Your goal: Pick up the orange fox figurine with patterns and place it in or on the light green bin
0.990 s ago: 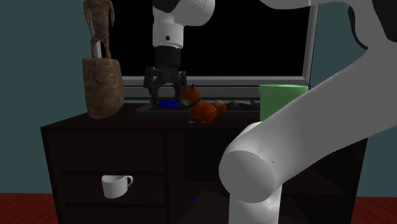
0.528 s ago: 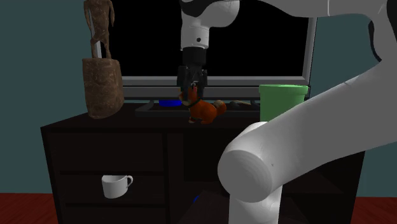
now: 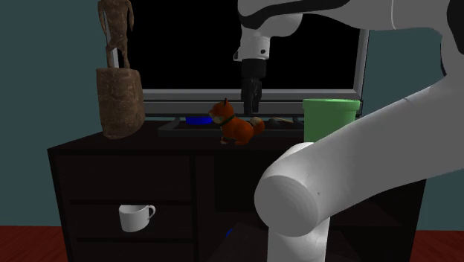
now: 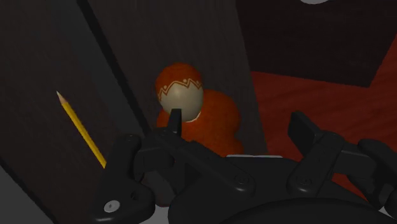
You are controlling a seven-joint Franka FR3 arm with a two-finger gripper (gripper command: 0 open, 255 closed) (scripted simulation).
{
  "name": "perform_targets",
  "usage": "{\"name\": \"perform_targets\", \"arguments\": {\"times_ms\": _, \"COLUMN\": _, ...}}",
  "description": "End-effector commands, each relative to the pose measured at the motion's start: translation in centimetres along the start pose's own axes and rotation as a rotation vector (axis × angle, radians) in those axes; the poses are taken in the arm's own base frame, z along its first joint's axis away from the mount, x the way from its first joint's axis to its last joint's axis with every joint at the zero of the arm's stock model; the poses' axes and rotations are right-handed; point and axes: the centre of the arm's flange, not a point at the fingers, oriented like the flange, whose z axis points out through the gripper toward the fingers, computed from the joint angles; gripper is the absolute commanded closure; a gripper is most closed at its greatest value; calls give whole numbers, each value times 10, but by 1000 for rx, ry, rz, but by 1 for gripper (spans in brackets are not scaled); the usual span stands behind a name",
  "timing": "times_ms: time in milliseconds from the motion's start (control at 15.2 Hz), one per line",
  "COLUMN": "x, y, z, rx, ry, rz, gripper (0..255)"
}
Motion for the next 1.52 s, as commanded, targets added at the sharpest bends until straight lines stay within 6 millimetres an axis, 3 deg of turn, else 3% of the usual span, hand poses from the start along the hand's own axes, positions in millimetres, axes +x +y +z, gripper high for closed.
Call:
{"name": "perform_targets", "arguments": {"times_ms": 0, "x": -7, "y": 25, "z": -1, "rx": -8, "ry": 2, "rz": -42, "gripper": 0}}
{"name": "perform_targets", "arguments": {"times_ms": 132, "x": -15, "y": 44, "z": -3, "rx": -14, "ry": 4, "rz": -72, "gripper": 0}}
{"name": "perform_targets", "arguments": {"times_ms": 660, "x": -15, "y": 45, "z": 37, "rx": -14, "ry": 4, "rz": -72, "gripper": 0}}
{"name": "perform_targets", "arguments": {"times_ms": 1122, "x": -15, "y": 45, "z": 37, "rx": -14, "ry": 4, "rz": -72, "gripper": 0}}
{"name": "perform_targets", "arguments": {"times_ms": 1188, "x": -15, "y": 45, "z": 37, "rx": -14, "ry": 4, "rz": -72, "gripper": 255}}
{"name": "perform_targets", "arguments": {"times_ms": 1452, "x": -15, "y": 45, "z": 37, "rx": -14, "ry": 4, "rz": -72, "gripper": 255}}
